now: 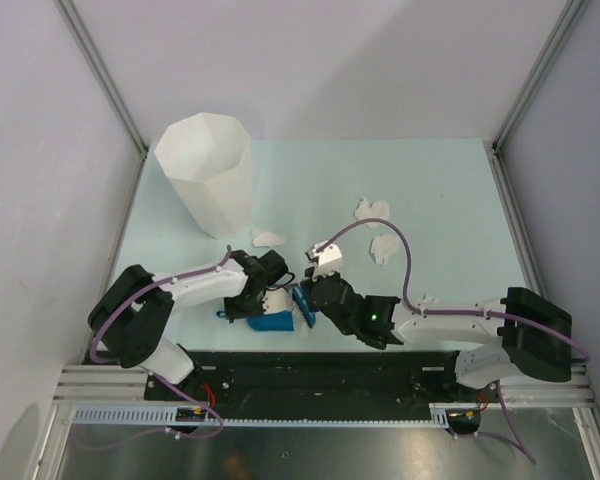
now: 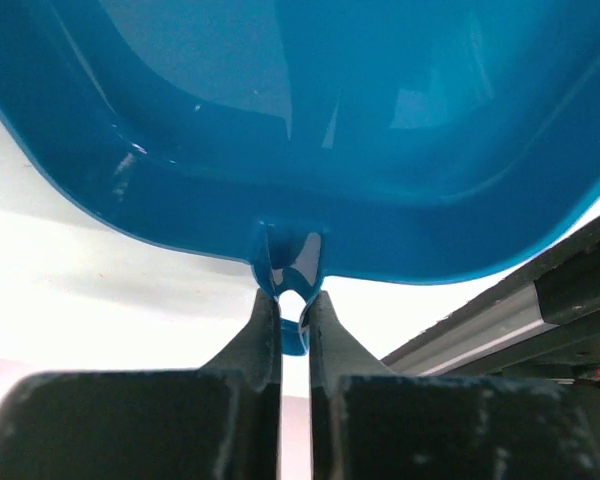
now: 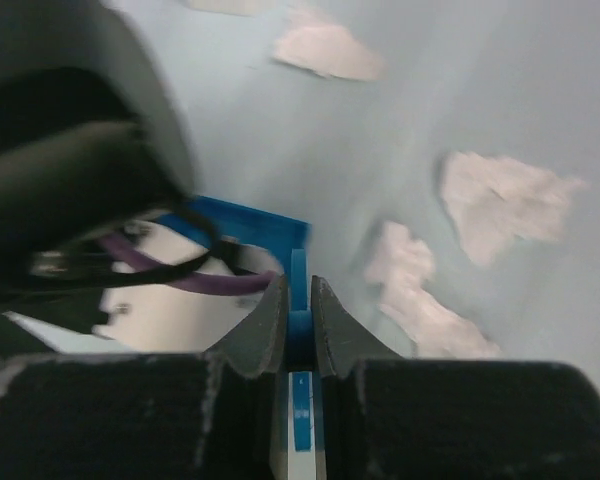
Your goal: Sweep away the paper scraps from the table
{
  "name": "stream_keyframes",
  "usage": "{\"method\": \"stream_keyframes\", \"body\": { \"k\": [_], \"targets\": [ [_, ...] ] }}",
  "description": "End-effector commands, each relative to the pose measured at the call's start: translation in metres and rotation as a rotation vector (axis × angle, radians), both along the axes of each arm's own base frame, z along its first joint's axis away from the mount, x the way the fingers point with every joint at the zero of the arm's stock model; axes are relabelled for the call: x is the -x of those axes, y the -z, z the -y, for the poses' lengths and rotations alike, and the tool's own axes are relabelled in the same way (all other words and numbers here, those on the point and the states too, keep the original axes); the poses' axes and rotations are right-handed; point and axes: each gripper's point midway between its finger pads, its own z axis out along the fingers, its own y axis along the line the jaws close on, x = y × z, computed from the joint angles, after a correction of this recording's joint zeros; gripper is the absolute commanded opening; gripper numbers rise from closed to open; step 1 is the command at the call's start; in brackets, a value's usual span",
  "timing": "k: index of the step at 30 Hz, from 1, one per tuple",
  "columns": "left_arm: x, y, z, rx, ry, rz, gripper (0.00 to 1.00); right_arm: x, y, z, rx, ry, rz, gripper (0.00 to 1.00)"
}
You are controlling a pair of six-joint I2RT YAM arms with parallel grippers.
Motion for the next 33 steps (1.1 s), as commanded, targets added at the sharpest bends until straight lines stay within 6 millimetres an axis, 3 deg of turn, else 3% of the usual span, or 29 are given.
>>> {"method": "stream_keyframes", "body": {
  "k": [1,2,3,6,7,9,10,14,17,22,24,29,30,33],
  "targets": [
    [-0.002,-0.003,0.027,0.111,-0.017,-0.024,0.0,0.009,-0.073,-0.057,-0.288,-0.228,0.1,0.0],
    [0.0,-0.004,0.031,0.136,-0.016,-0.03,0.0,0.011,-0.079,-0.057,-0.32,-0.237,0.072,0.0],
    [0.002,-0.005,0.035,0.16,-0.015,-0.042,0.0,0.006,-0.096,-0.046,-0.371,-0.2,0.071,0.0],
    [0.008,-0.007,0.039,0.202,-0.004,-0.057,0.0,-0.009,-0.105,-0.01,-0.399,-0.044,0.053,0.0],
    [0.008,-0.007,0.039,0.205,-0.005,-0.054,0.0,-0.017,-0.122,0.007,-0.43,0.001,0.082,0.0],
    [0.011,-0.007,0.043,0.229,-0.008,-0.073,0.0,-0.021,-0.128,0.024,-0.42,0.031,0.092,0.0],
    [0.012,-0.007,0.045,0.239,-0.008,-0.078,0.0,-0.023,-0.14,0.038,-0.438,0.061,0.115,0.0],
    [0.007,-0.007,0.048,0.246,-0.013,-0.063,0.0,-0.02,-0.138,0.074,-0.364,0.123,0.116,0.0],
    [-0.004,-0.008,0.038,0.191,0.009,-0.001,0.0,-0.005,-0.119,0.094,-0.259,0.095,0.064,0.0],
    [-0.021,-0.018,0.021,0.104,0.077,0.092,0.0,0.029,-0.086,0.095,-0.079,-0.134,-0.028,0.0],
    [-0.016,-0.016,0.012,0.08,0.105,0.086,0.0,0.042,-0.076,0.093,-0.047,-0.214,-0.06,0.0],
    [0.011,0.005,-0.005,0.034,0.151,0.0,0.0,0.105,-0.057,0.058,-0.021,-0.609,-0.082,0.0],
    [0.013,0.006,-0.004,0.038,0.149,-0.012,0.0,0.109,-0.049,0.056,-0.019,-0.635,-0.091,0.0],
    [0.011,0.005,0.013,0.108,0.121,-0.019,0.0,0.095,-0.039,0.049,-0.021,-0.6,-0.1,0.0]
  ]
}}
